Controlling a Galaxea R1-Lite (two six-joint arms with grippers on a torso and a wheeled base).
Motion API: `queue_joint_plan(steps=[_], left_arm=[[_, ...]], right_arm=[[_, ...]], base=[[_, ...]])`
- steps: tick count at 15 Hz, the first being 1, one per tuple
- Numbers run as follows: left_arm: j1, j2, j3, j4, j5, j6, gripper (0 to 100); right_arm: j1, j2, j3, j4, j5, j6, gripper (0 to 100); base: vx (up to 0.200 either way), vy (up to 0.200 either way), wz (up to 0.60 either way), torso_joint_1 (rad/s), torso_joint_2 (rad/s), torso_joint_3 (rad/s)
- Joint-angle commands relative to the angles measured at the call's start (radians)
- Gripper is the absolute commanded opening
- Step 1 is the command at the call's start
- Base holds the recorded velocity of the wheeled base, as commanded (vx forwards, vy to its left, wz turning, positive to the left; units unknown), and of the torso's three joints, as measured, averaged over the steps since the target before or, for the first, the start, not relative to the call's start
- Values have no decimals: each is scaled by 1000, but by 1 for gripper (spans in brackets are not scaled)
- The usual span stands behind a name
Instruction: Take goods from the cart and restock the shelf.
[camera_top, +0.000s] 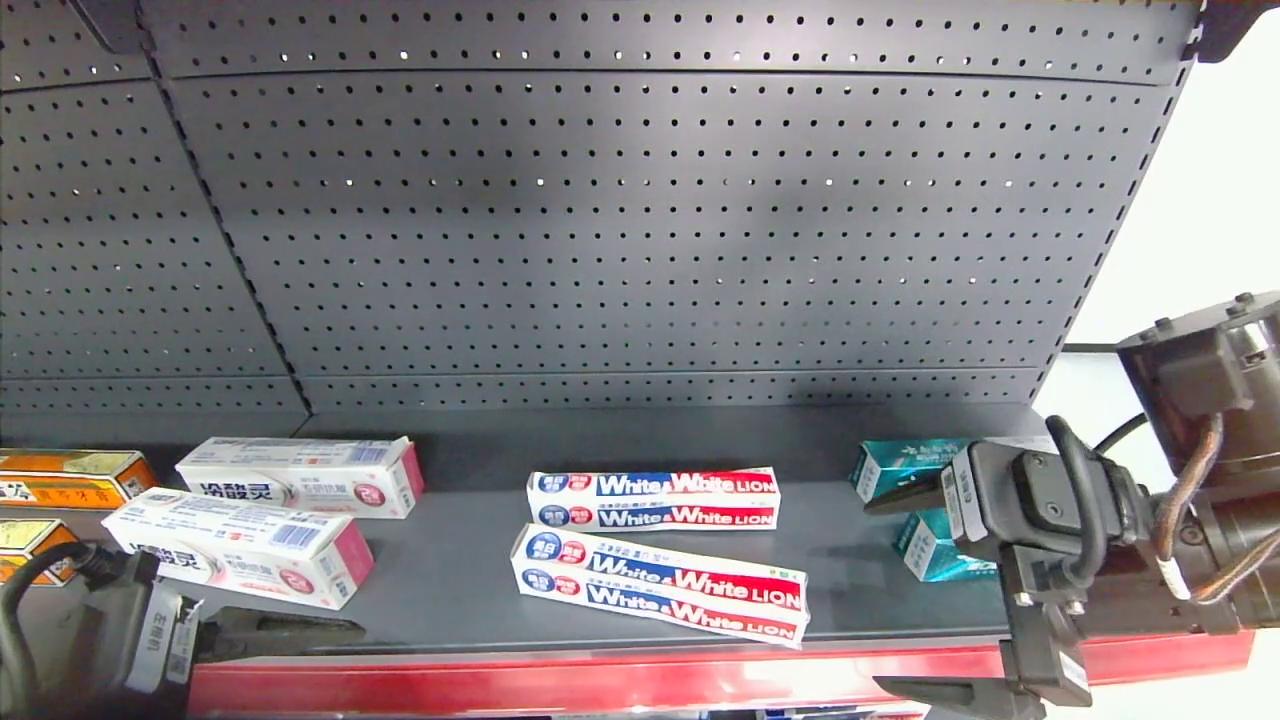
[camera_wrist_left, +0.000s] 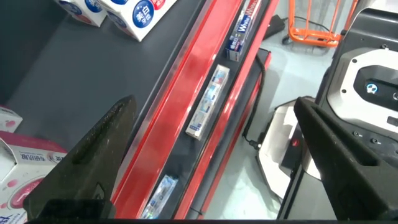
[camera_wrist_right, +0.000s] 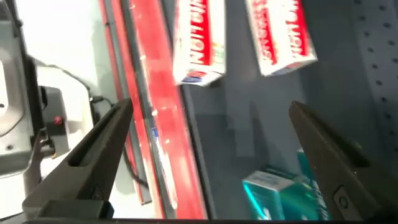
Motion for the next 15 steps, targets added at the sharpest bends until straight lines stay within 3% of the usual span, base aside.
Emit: queue_joint_plan(steps=[1, 15], left_arm=[[0, 0, 2, 0, 0, -4, 100], [0, 2, 13, 1, -2, -4, 100]], right_arm=[[16, 33, 6, -2, -21, 0, 100], [84, 140, -42, -65, -93, 121, 100]], base=[[0, 0, 0, 0, 0, 0], [0, 0, 0, 0, 0, 0]])
